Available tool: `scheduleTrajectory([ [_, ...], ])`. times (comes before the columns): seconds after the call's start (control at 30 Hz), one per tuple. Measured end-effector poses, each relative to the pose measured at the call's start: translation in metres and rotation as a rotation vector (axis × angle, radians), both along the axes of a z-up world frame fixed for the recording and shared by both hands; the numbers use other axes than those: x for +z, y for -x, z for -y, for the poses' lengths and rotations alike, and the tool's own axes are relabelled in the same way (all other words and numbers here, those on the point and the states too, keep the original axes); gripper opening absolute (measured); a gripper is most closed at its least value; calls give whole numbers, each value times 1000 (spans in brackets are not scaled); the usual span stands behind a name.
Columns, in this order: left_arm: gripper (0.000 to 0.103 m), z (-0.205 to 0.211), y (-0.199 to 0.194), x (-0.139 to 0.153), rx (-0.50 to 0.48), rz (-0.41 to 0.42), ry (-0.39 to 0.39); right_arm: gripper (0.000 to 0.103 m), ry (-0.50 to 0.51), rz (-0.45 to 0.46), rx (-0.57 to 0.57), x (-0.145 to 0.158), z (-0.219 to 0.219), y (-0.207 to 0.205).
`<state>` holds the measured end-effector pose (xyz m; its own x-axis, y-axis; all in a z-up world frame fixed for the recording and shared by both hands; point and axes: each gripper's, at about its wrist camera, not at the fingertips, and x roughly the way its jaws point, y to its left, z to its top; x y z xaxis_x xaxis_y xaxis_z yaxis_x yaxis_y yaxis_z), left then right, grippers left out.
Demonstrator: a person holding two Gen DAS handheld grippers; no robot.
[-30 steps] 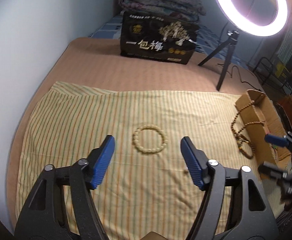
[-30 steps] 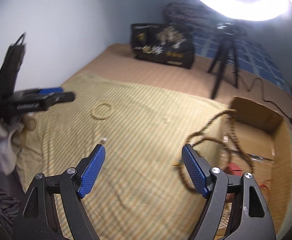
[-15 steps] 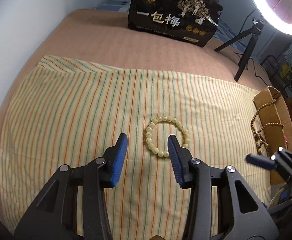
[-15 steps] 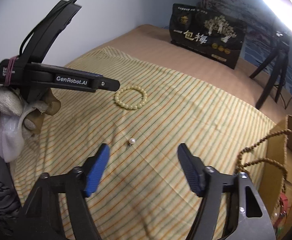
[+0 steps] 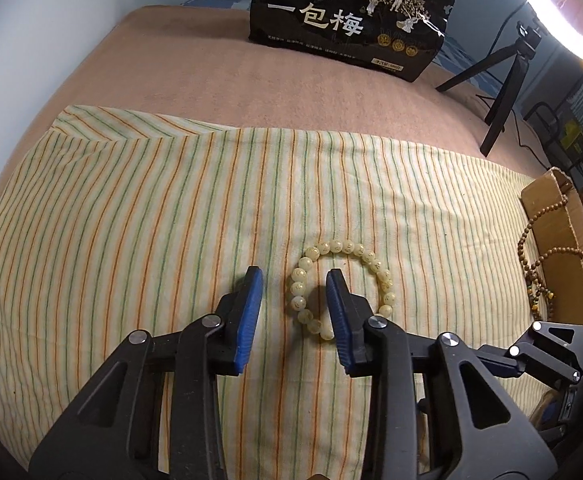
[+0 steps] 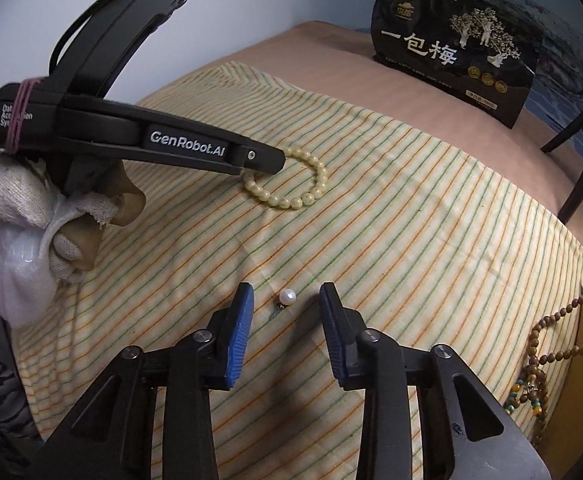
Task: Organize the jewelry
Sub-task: 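Grasp the cream bead bracelet with the left tool while the right tool grasps the pearl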
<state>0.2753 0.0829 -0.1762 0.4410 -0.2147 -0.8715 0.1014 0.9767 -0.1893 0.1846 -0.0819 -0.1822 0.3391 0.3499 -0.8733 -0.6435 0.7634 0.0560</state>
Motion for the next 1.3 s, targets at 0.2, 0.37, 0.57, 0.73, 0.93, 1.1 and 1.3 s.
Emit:
scheduleTrajectory([
  [0.2,8,1,-2,-4,-3,7,-13,16,27,23,14,-7,-4,1],
  [0.37,6,4,-1,-2,-5,14,-19,7,25,32,14,-6,-3,3],
  [0.57,6,2,5,8,3,31,-12,7,21,42,2,-2,0,4],
  [0.73,6,3,14,29,0,69,1,7,6,54,-25,8,10,8],
  [0.93,6,14,29,57,-16,114,19,7,-15,80,-53,29,26,18],
  [1.1,5,27,46,80,-40,153,23,7,-37,107,-69,49,42,30],
  [1.3,5,43,66,103,-67,190,39,7,-56,139,-100,77,61,46],
])
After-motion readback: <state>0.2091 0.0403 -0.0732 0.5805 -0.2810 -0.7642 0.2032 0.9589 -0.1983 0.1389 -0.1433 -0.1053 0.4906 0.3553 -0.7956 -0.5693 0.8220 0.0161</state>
